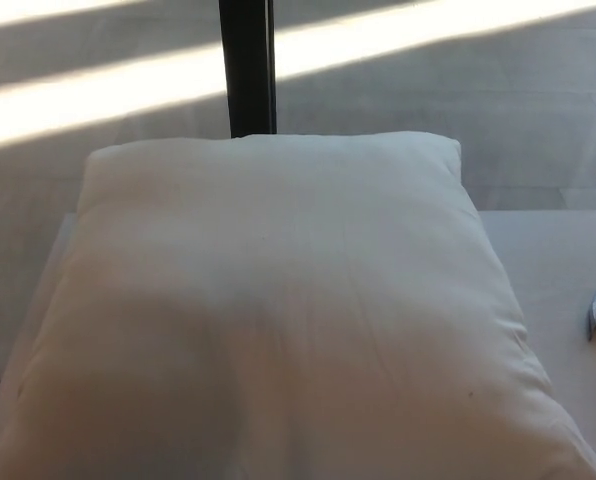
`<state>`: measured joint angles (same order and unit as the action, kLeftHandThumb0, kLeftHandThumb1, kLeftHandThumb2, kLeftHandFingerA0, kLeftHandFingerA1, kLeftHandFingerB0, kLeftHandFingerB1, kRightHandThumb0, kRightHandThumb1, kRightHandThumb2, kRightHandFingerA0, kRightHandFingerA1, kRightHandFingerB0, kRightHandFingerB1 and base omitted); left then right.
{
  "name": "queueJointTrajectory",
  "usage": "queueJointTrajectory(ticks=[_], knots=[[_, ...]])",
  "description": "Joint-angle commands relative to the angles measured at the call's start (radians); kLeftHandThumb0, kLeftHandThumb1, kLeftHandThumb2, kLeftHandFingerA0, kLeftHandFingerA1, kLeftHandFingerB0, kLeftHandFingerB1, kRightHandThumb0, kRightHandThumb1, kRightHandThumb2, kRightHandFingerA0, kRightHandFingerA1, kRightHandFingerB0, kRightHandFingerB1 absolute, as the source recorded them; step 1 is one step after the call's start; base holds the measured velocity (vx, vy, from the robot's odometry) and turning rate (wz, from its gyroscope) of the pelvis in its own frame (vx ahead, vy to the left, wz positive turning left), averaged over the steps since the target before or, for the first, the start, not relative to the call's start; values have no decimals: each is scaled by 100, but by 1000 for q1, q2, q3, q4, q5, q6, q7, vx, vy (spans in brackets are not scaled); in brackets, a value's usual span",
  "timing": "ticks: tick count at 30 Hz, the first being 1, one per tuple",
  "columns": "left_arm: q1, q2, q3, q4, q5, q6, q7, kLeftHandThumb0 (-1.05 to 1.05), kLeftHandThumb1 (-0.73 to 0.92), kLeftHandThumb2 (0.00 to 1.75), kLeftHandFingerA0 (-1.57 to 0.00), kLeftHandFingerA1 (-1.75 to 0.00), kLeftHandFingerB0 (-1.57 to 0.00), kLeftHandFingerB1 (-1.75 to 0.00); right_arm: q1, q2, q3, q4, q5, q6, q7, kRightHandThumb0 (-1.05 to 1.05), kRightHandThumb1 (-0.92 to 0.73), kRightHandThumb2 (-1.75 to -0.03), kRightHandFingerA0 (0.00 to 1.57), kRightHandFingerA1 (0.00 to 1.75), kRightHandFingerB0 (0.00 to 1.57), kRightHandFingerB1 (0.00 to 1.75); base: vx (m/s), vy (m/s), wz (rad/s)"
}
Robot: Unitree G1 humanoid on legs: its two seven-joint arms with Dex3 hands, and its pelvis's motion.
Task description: A hammer is kept on the right hand side and a pillow is kept on the left hand side on the desk infront of the robot and the robot uses its right hand to pick up the hammer and makes a downward swinging motion to hit the pillow
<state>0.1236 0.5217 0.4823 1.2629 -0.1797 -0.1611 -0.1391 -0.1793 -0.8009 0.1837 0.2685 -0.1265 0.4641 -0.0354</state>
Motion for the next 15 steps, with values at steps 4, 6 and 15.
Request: queueJointTrajectory(ticks=[4,6,15], knots=[[2,32,-7,2,1,10,6,-63,80,64,-55,-59,-55,-48,183,-42,-443,132,103,-93,-59,-105,-91,-67,0,0,0,0,0,0,0],[-4,31,5,4,-12,20,8,-63,78,63,-55,-59,-56,-49,193,-46,-468,183,86,-125,-81,-105,-90,-66,0,0,0,0,0,0,0],[-7,28,-10,6,0,12,12,-62,80,63,-54,-62,-57,-49,231,25,-665,483,141,-234,-155,-100,-72,-106,0,21,0,0,0,0,0]])
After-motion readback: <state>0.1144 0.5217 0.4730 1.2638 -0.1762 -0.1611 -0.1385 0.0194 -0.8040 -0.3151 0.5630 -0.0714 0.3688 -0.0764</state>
